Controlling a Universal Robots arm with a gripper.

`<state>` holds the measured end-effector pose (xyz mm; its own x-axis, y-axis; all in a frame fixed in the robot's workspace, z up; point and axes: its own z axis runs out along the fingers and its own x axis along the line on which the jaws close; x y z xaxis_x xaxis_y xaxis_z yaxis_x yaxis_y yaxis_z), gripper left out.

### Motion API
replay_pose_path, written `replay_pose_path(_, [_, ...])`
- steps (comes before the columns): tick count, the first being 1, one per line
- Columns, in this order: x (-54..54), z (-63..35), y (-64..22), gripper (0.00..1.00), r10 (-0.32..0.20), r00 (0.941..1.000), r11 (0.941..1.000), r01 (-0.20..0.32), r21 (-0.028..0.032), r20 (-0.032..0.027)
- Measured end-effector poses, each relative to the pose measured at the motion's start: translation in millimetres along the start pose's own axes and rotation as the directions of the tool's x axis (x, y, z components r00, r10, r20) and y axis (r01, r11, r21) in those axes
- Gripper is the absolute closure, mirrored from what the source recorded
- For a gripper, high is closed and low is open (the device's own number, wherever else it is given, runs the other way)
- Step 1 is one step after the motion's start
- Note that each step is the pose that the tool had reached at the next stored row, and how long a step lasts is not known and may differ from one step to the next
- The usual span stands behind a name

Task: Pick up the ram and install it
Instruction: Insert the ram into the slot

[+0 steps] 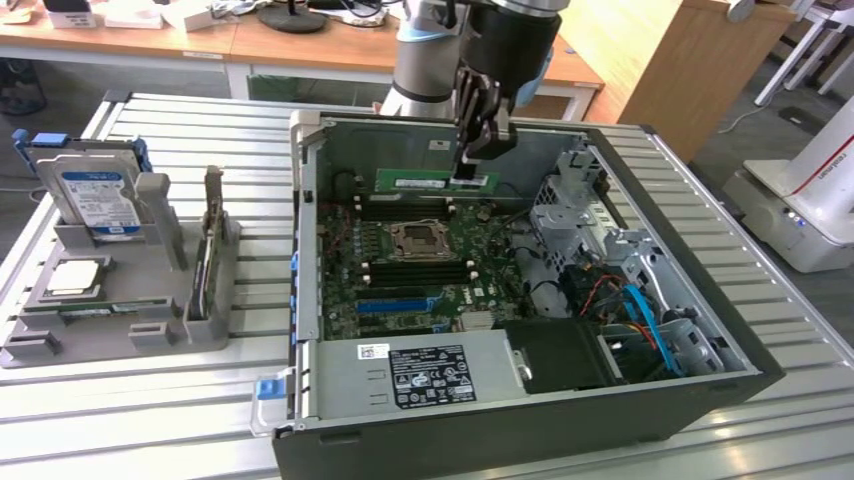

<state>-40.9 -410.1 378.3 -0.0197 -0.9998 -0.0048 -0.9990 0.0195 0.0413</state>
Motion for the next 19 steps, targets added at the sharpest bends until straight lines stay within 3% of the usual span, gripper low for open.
replay_pose_path(19, [0.0,6.4,-0.3,0.88,0.000,1.0000,1.0000,0.000,0.0001,0.0001])
